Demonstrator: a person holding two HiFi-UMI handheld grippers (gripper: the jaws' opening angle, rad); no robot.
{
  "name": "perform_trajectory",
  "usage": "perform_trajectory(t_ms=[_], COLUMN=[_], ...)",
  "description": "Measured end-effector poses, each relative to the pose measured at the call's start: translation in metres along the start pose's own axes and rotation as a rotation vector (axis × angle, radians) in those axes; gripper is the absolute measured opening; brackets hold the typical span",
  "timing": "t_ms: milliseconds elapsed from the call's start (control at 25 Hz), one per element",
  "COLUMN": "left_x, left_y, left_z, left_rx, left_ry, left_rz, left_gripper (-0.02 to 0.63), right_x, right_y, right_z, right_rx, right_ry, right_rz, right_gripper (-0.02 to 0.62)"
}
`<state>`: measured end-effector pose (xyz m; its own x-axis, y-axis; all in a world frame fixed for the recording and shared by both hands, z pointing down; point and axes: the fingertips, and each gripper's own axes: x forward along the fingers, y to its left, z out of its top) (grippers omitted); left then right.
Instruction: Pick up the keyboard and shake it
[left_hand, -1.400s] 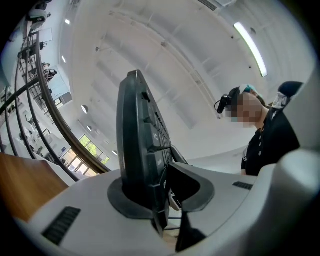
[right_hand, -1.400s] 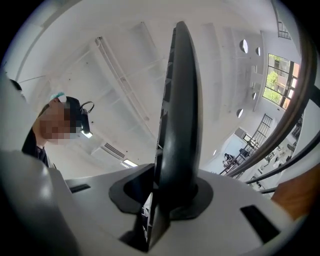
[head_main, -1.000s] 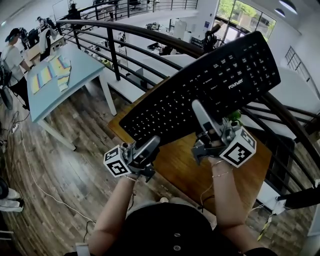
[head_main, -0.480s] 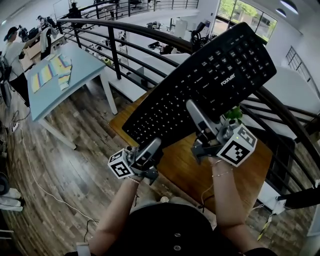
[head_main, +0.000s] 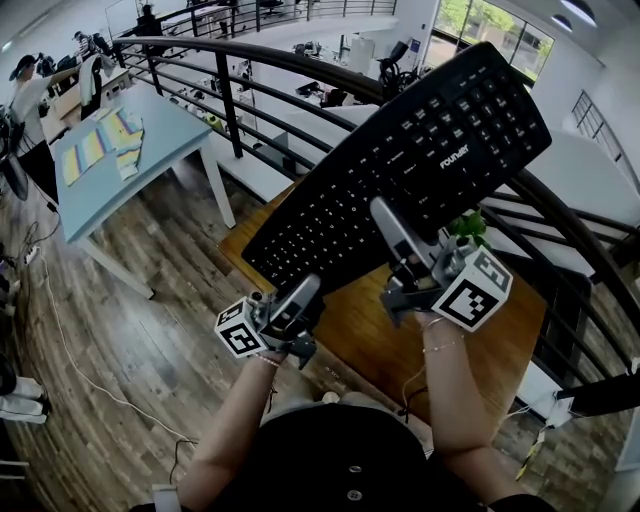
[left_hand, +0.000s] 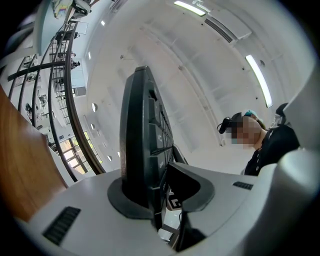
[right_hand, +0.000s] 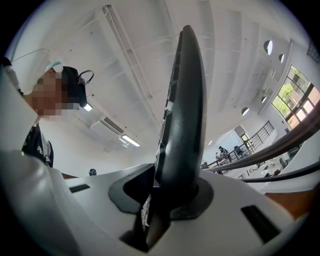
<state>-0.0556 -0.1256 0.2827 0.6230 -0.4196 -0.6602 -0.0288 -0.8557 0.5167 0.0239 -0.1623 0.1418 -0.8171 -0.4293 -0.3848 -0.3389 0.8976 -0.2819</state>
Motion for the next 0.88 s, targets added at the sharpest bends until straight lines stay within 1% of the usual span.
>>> perform_trajectory(t_ms=[160,400,640,880], left_x=[-0.001,-0.003,0.003,0.009], left_y=[-0.002,-0.011,-0.019,-0.031], left_z=[0.004,0.017,0.033,0.049], left_rx=[0.03,0.144,0.251,0.331], left_ry=[0.006,0.057,0.15,0.246], left_rz=[0.013,0.046,0.092,0.152], left_gripper=[0.112,0.108,0.106,0.106], right_x=[0.0,-0.003,-0.003,-0.007], right_y=[-0.001,-0.006,-0.01,-0.019], right_z=[-0.001,-0.001,0.007,0.008], right_rx=[0.026,0.109,0.212,0.314], right_ry=[-0.015,-0.103,-0.206,-0.325], right_rz=[-0.001,0.011,0.083,0.086], right_gripper=[0.103,0.103,0.1,0.1])
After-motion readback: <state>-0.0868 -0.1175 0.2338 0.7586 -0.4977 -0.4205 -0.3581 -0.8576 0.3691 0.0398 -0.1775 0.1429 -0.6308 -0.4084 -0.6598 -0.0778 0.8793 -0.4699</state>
